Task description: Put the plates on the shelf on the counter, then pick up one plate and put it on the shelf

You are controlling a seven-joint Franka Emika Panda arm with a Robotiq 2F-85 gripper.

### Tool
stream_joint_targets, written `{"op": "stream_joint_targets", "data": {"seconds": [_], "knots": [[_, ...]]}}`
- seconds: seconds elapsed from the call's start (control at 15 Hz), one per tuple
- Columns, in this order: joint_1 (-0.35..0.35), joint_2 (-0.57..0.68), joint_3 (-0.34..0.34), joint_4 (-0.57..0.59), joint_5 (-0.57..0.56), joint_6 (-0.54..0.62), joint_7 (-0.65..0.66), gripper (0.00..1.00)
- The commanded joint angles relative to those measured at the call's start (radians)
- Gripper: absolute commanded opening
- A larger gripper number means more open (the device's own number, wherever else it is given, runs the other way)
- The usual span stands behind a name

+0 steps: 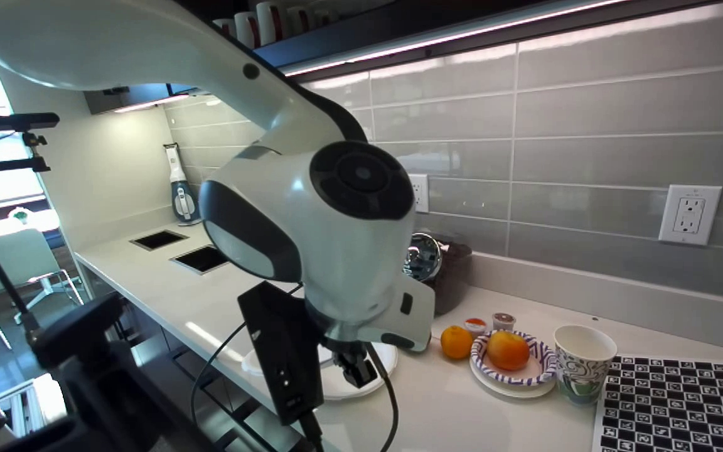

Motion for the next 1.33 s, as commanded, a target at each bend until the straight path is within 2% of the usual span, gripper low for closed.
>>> {"op": "stream_joint_targets", "data": {"seconds": [0.0,0.47,0.8,0.87,0.93,1.2,1.27], "knots": [[0.005,-0.162,-0.008,-0.127,-0.028,-0.027,-0.104,0.01],[0.051,-0.351,-0.035,-0.223,0.004,-0.212,-0.288,0.01],[0.119,-0.482,-0.075,-0.234,0.062,-0.345,-0.288,0.01],[0.127,-0.405,-0.083,-0.198,0.026,-0.314,-0.274,0.01],[0.137,-0.424,-0.09,-0.198,0.026,-0.32,-0.269,0.06],[0.144,-0.411,-0.102,-0.199,0.027,-0.319,-0.269,0.06],[0.144,-0.407,-0.101,-0.199,0.027,-0.319,-0.269,0.01]]}}
